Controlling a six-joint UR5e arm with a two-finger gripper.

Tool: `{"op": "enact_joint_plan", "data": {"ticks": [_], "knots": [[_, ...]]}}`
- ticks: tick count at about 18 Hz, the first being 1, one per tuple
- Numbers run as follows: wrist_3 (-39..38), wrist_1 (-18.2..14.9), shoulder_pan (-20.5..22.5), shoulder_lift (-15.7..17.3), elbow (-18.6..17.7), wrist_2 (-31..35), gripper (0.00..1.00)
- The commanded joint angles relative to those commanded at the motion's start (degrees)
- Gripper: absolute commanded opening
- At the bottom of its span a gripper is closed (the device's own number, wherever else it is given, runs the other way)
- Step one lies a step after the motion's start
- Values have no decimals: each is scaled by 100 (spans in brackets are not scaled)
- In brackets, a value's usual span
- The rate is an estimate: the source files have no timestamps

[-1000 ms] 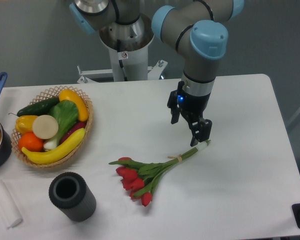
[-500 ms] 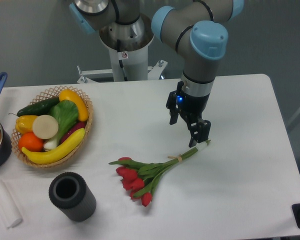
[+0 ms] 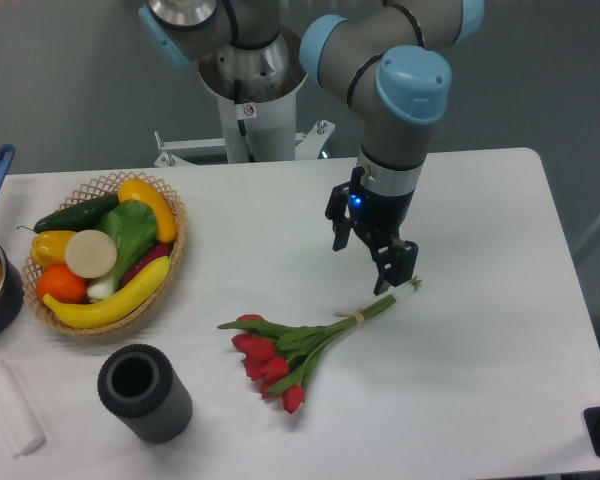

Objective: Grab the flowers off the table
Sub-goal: 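Lower the open gripper onto the tulip stems near the blooms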

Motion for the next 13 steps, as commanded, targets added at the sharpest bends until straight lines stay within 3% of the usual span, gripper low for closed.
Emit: {"op": "enact_joint_plan", "data": {"ticks": [4, 13], "knots": [[-239, 368, -106, -158, 0, -9, 100], [-432, 650, -439, -746, 0, 0, 100]]}}
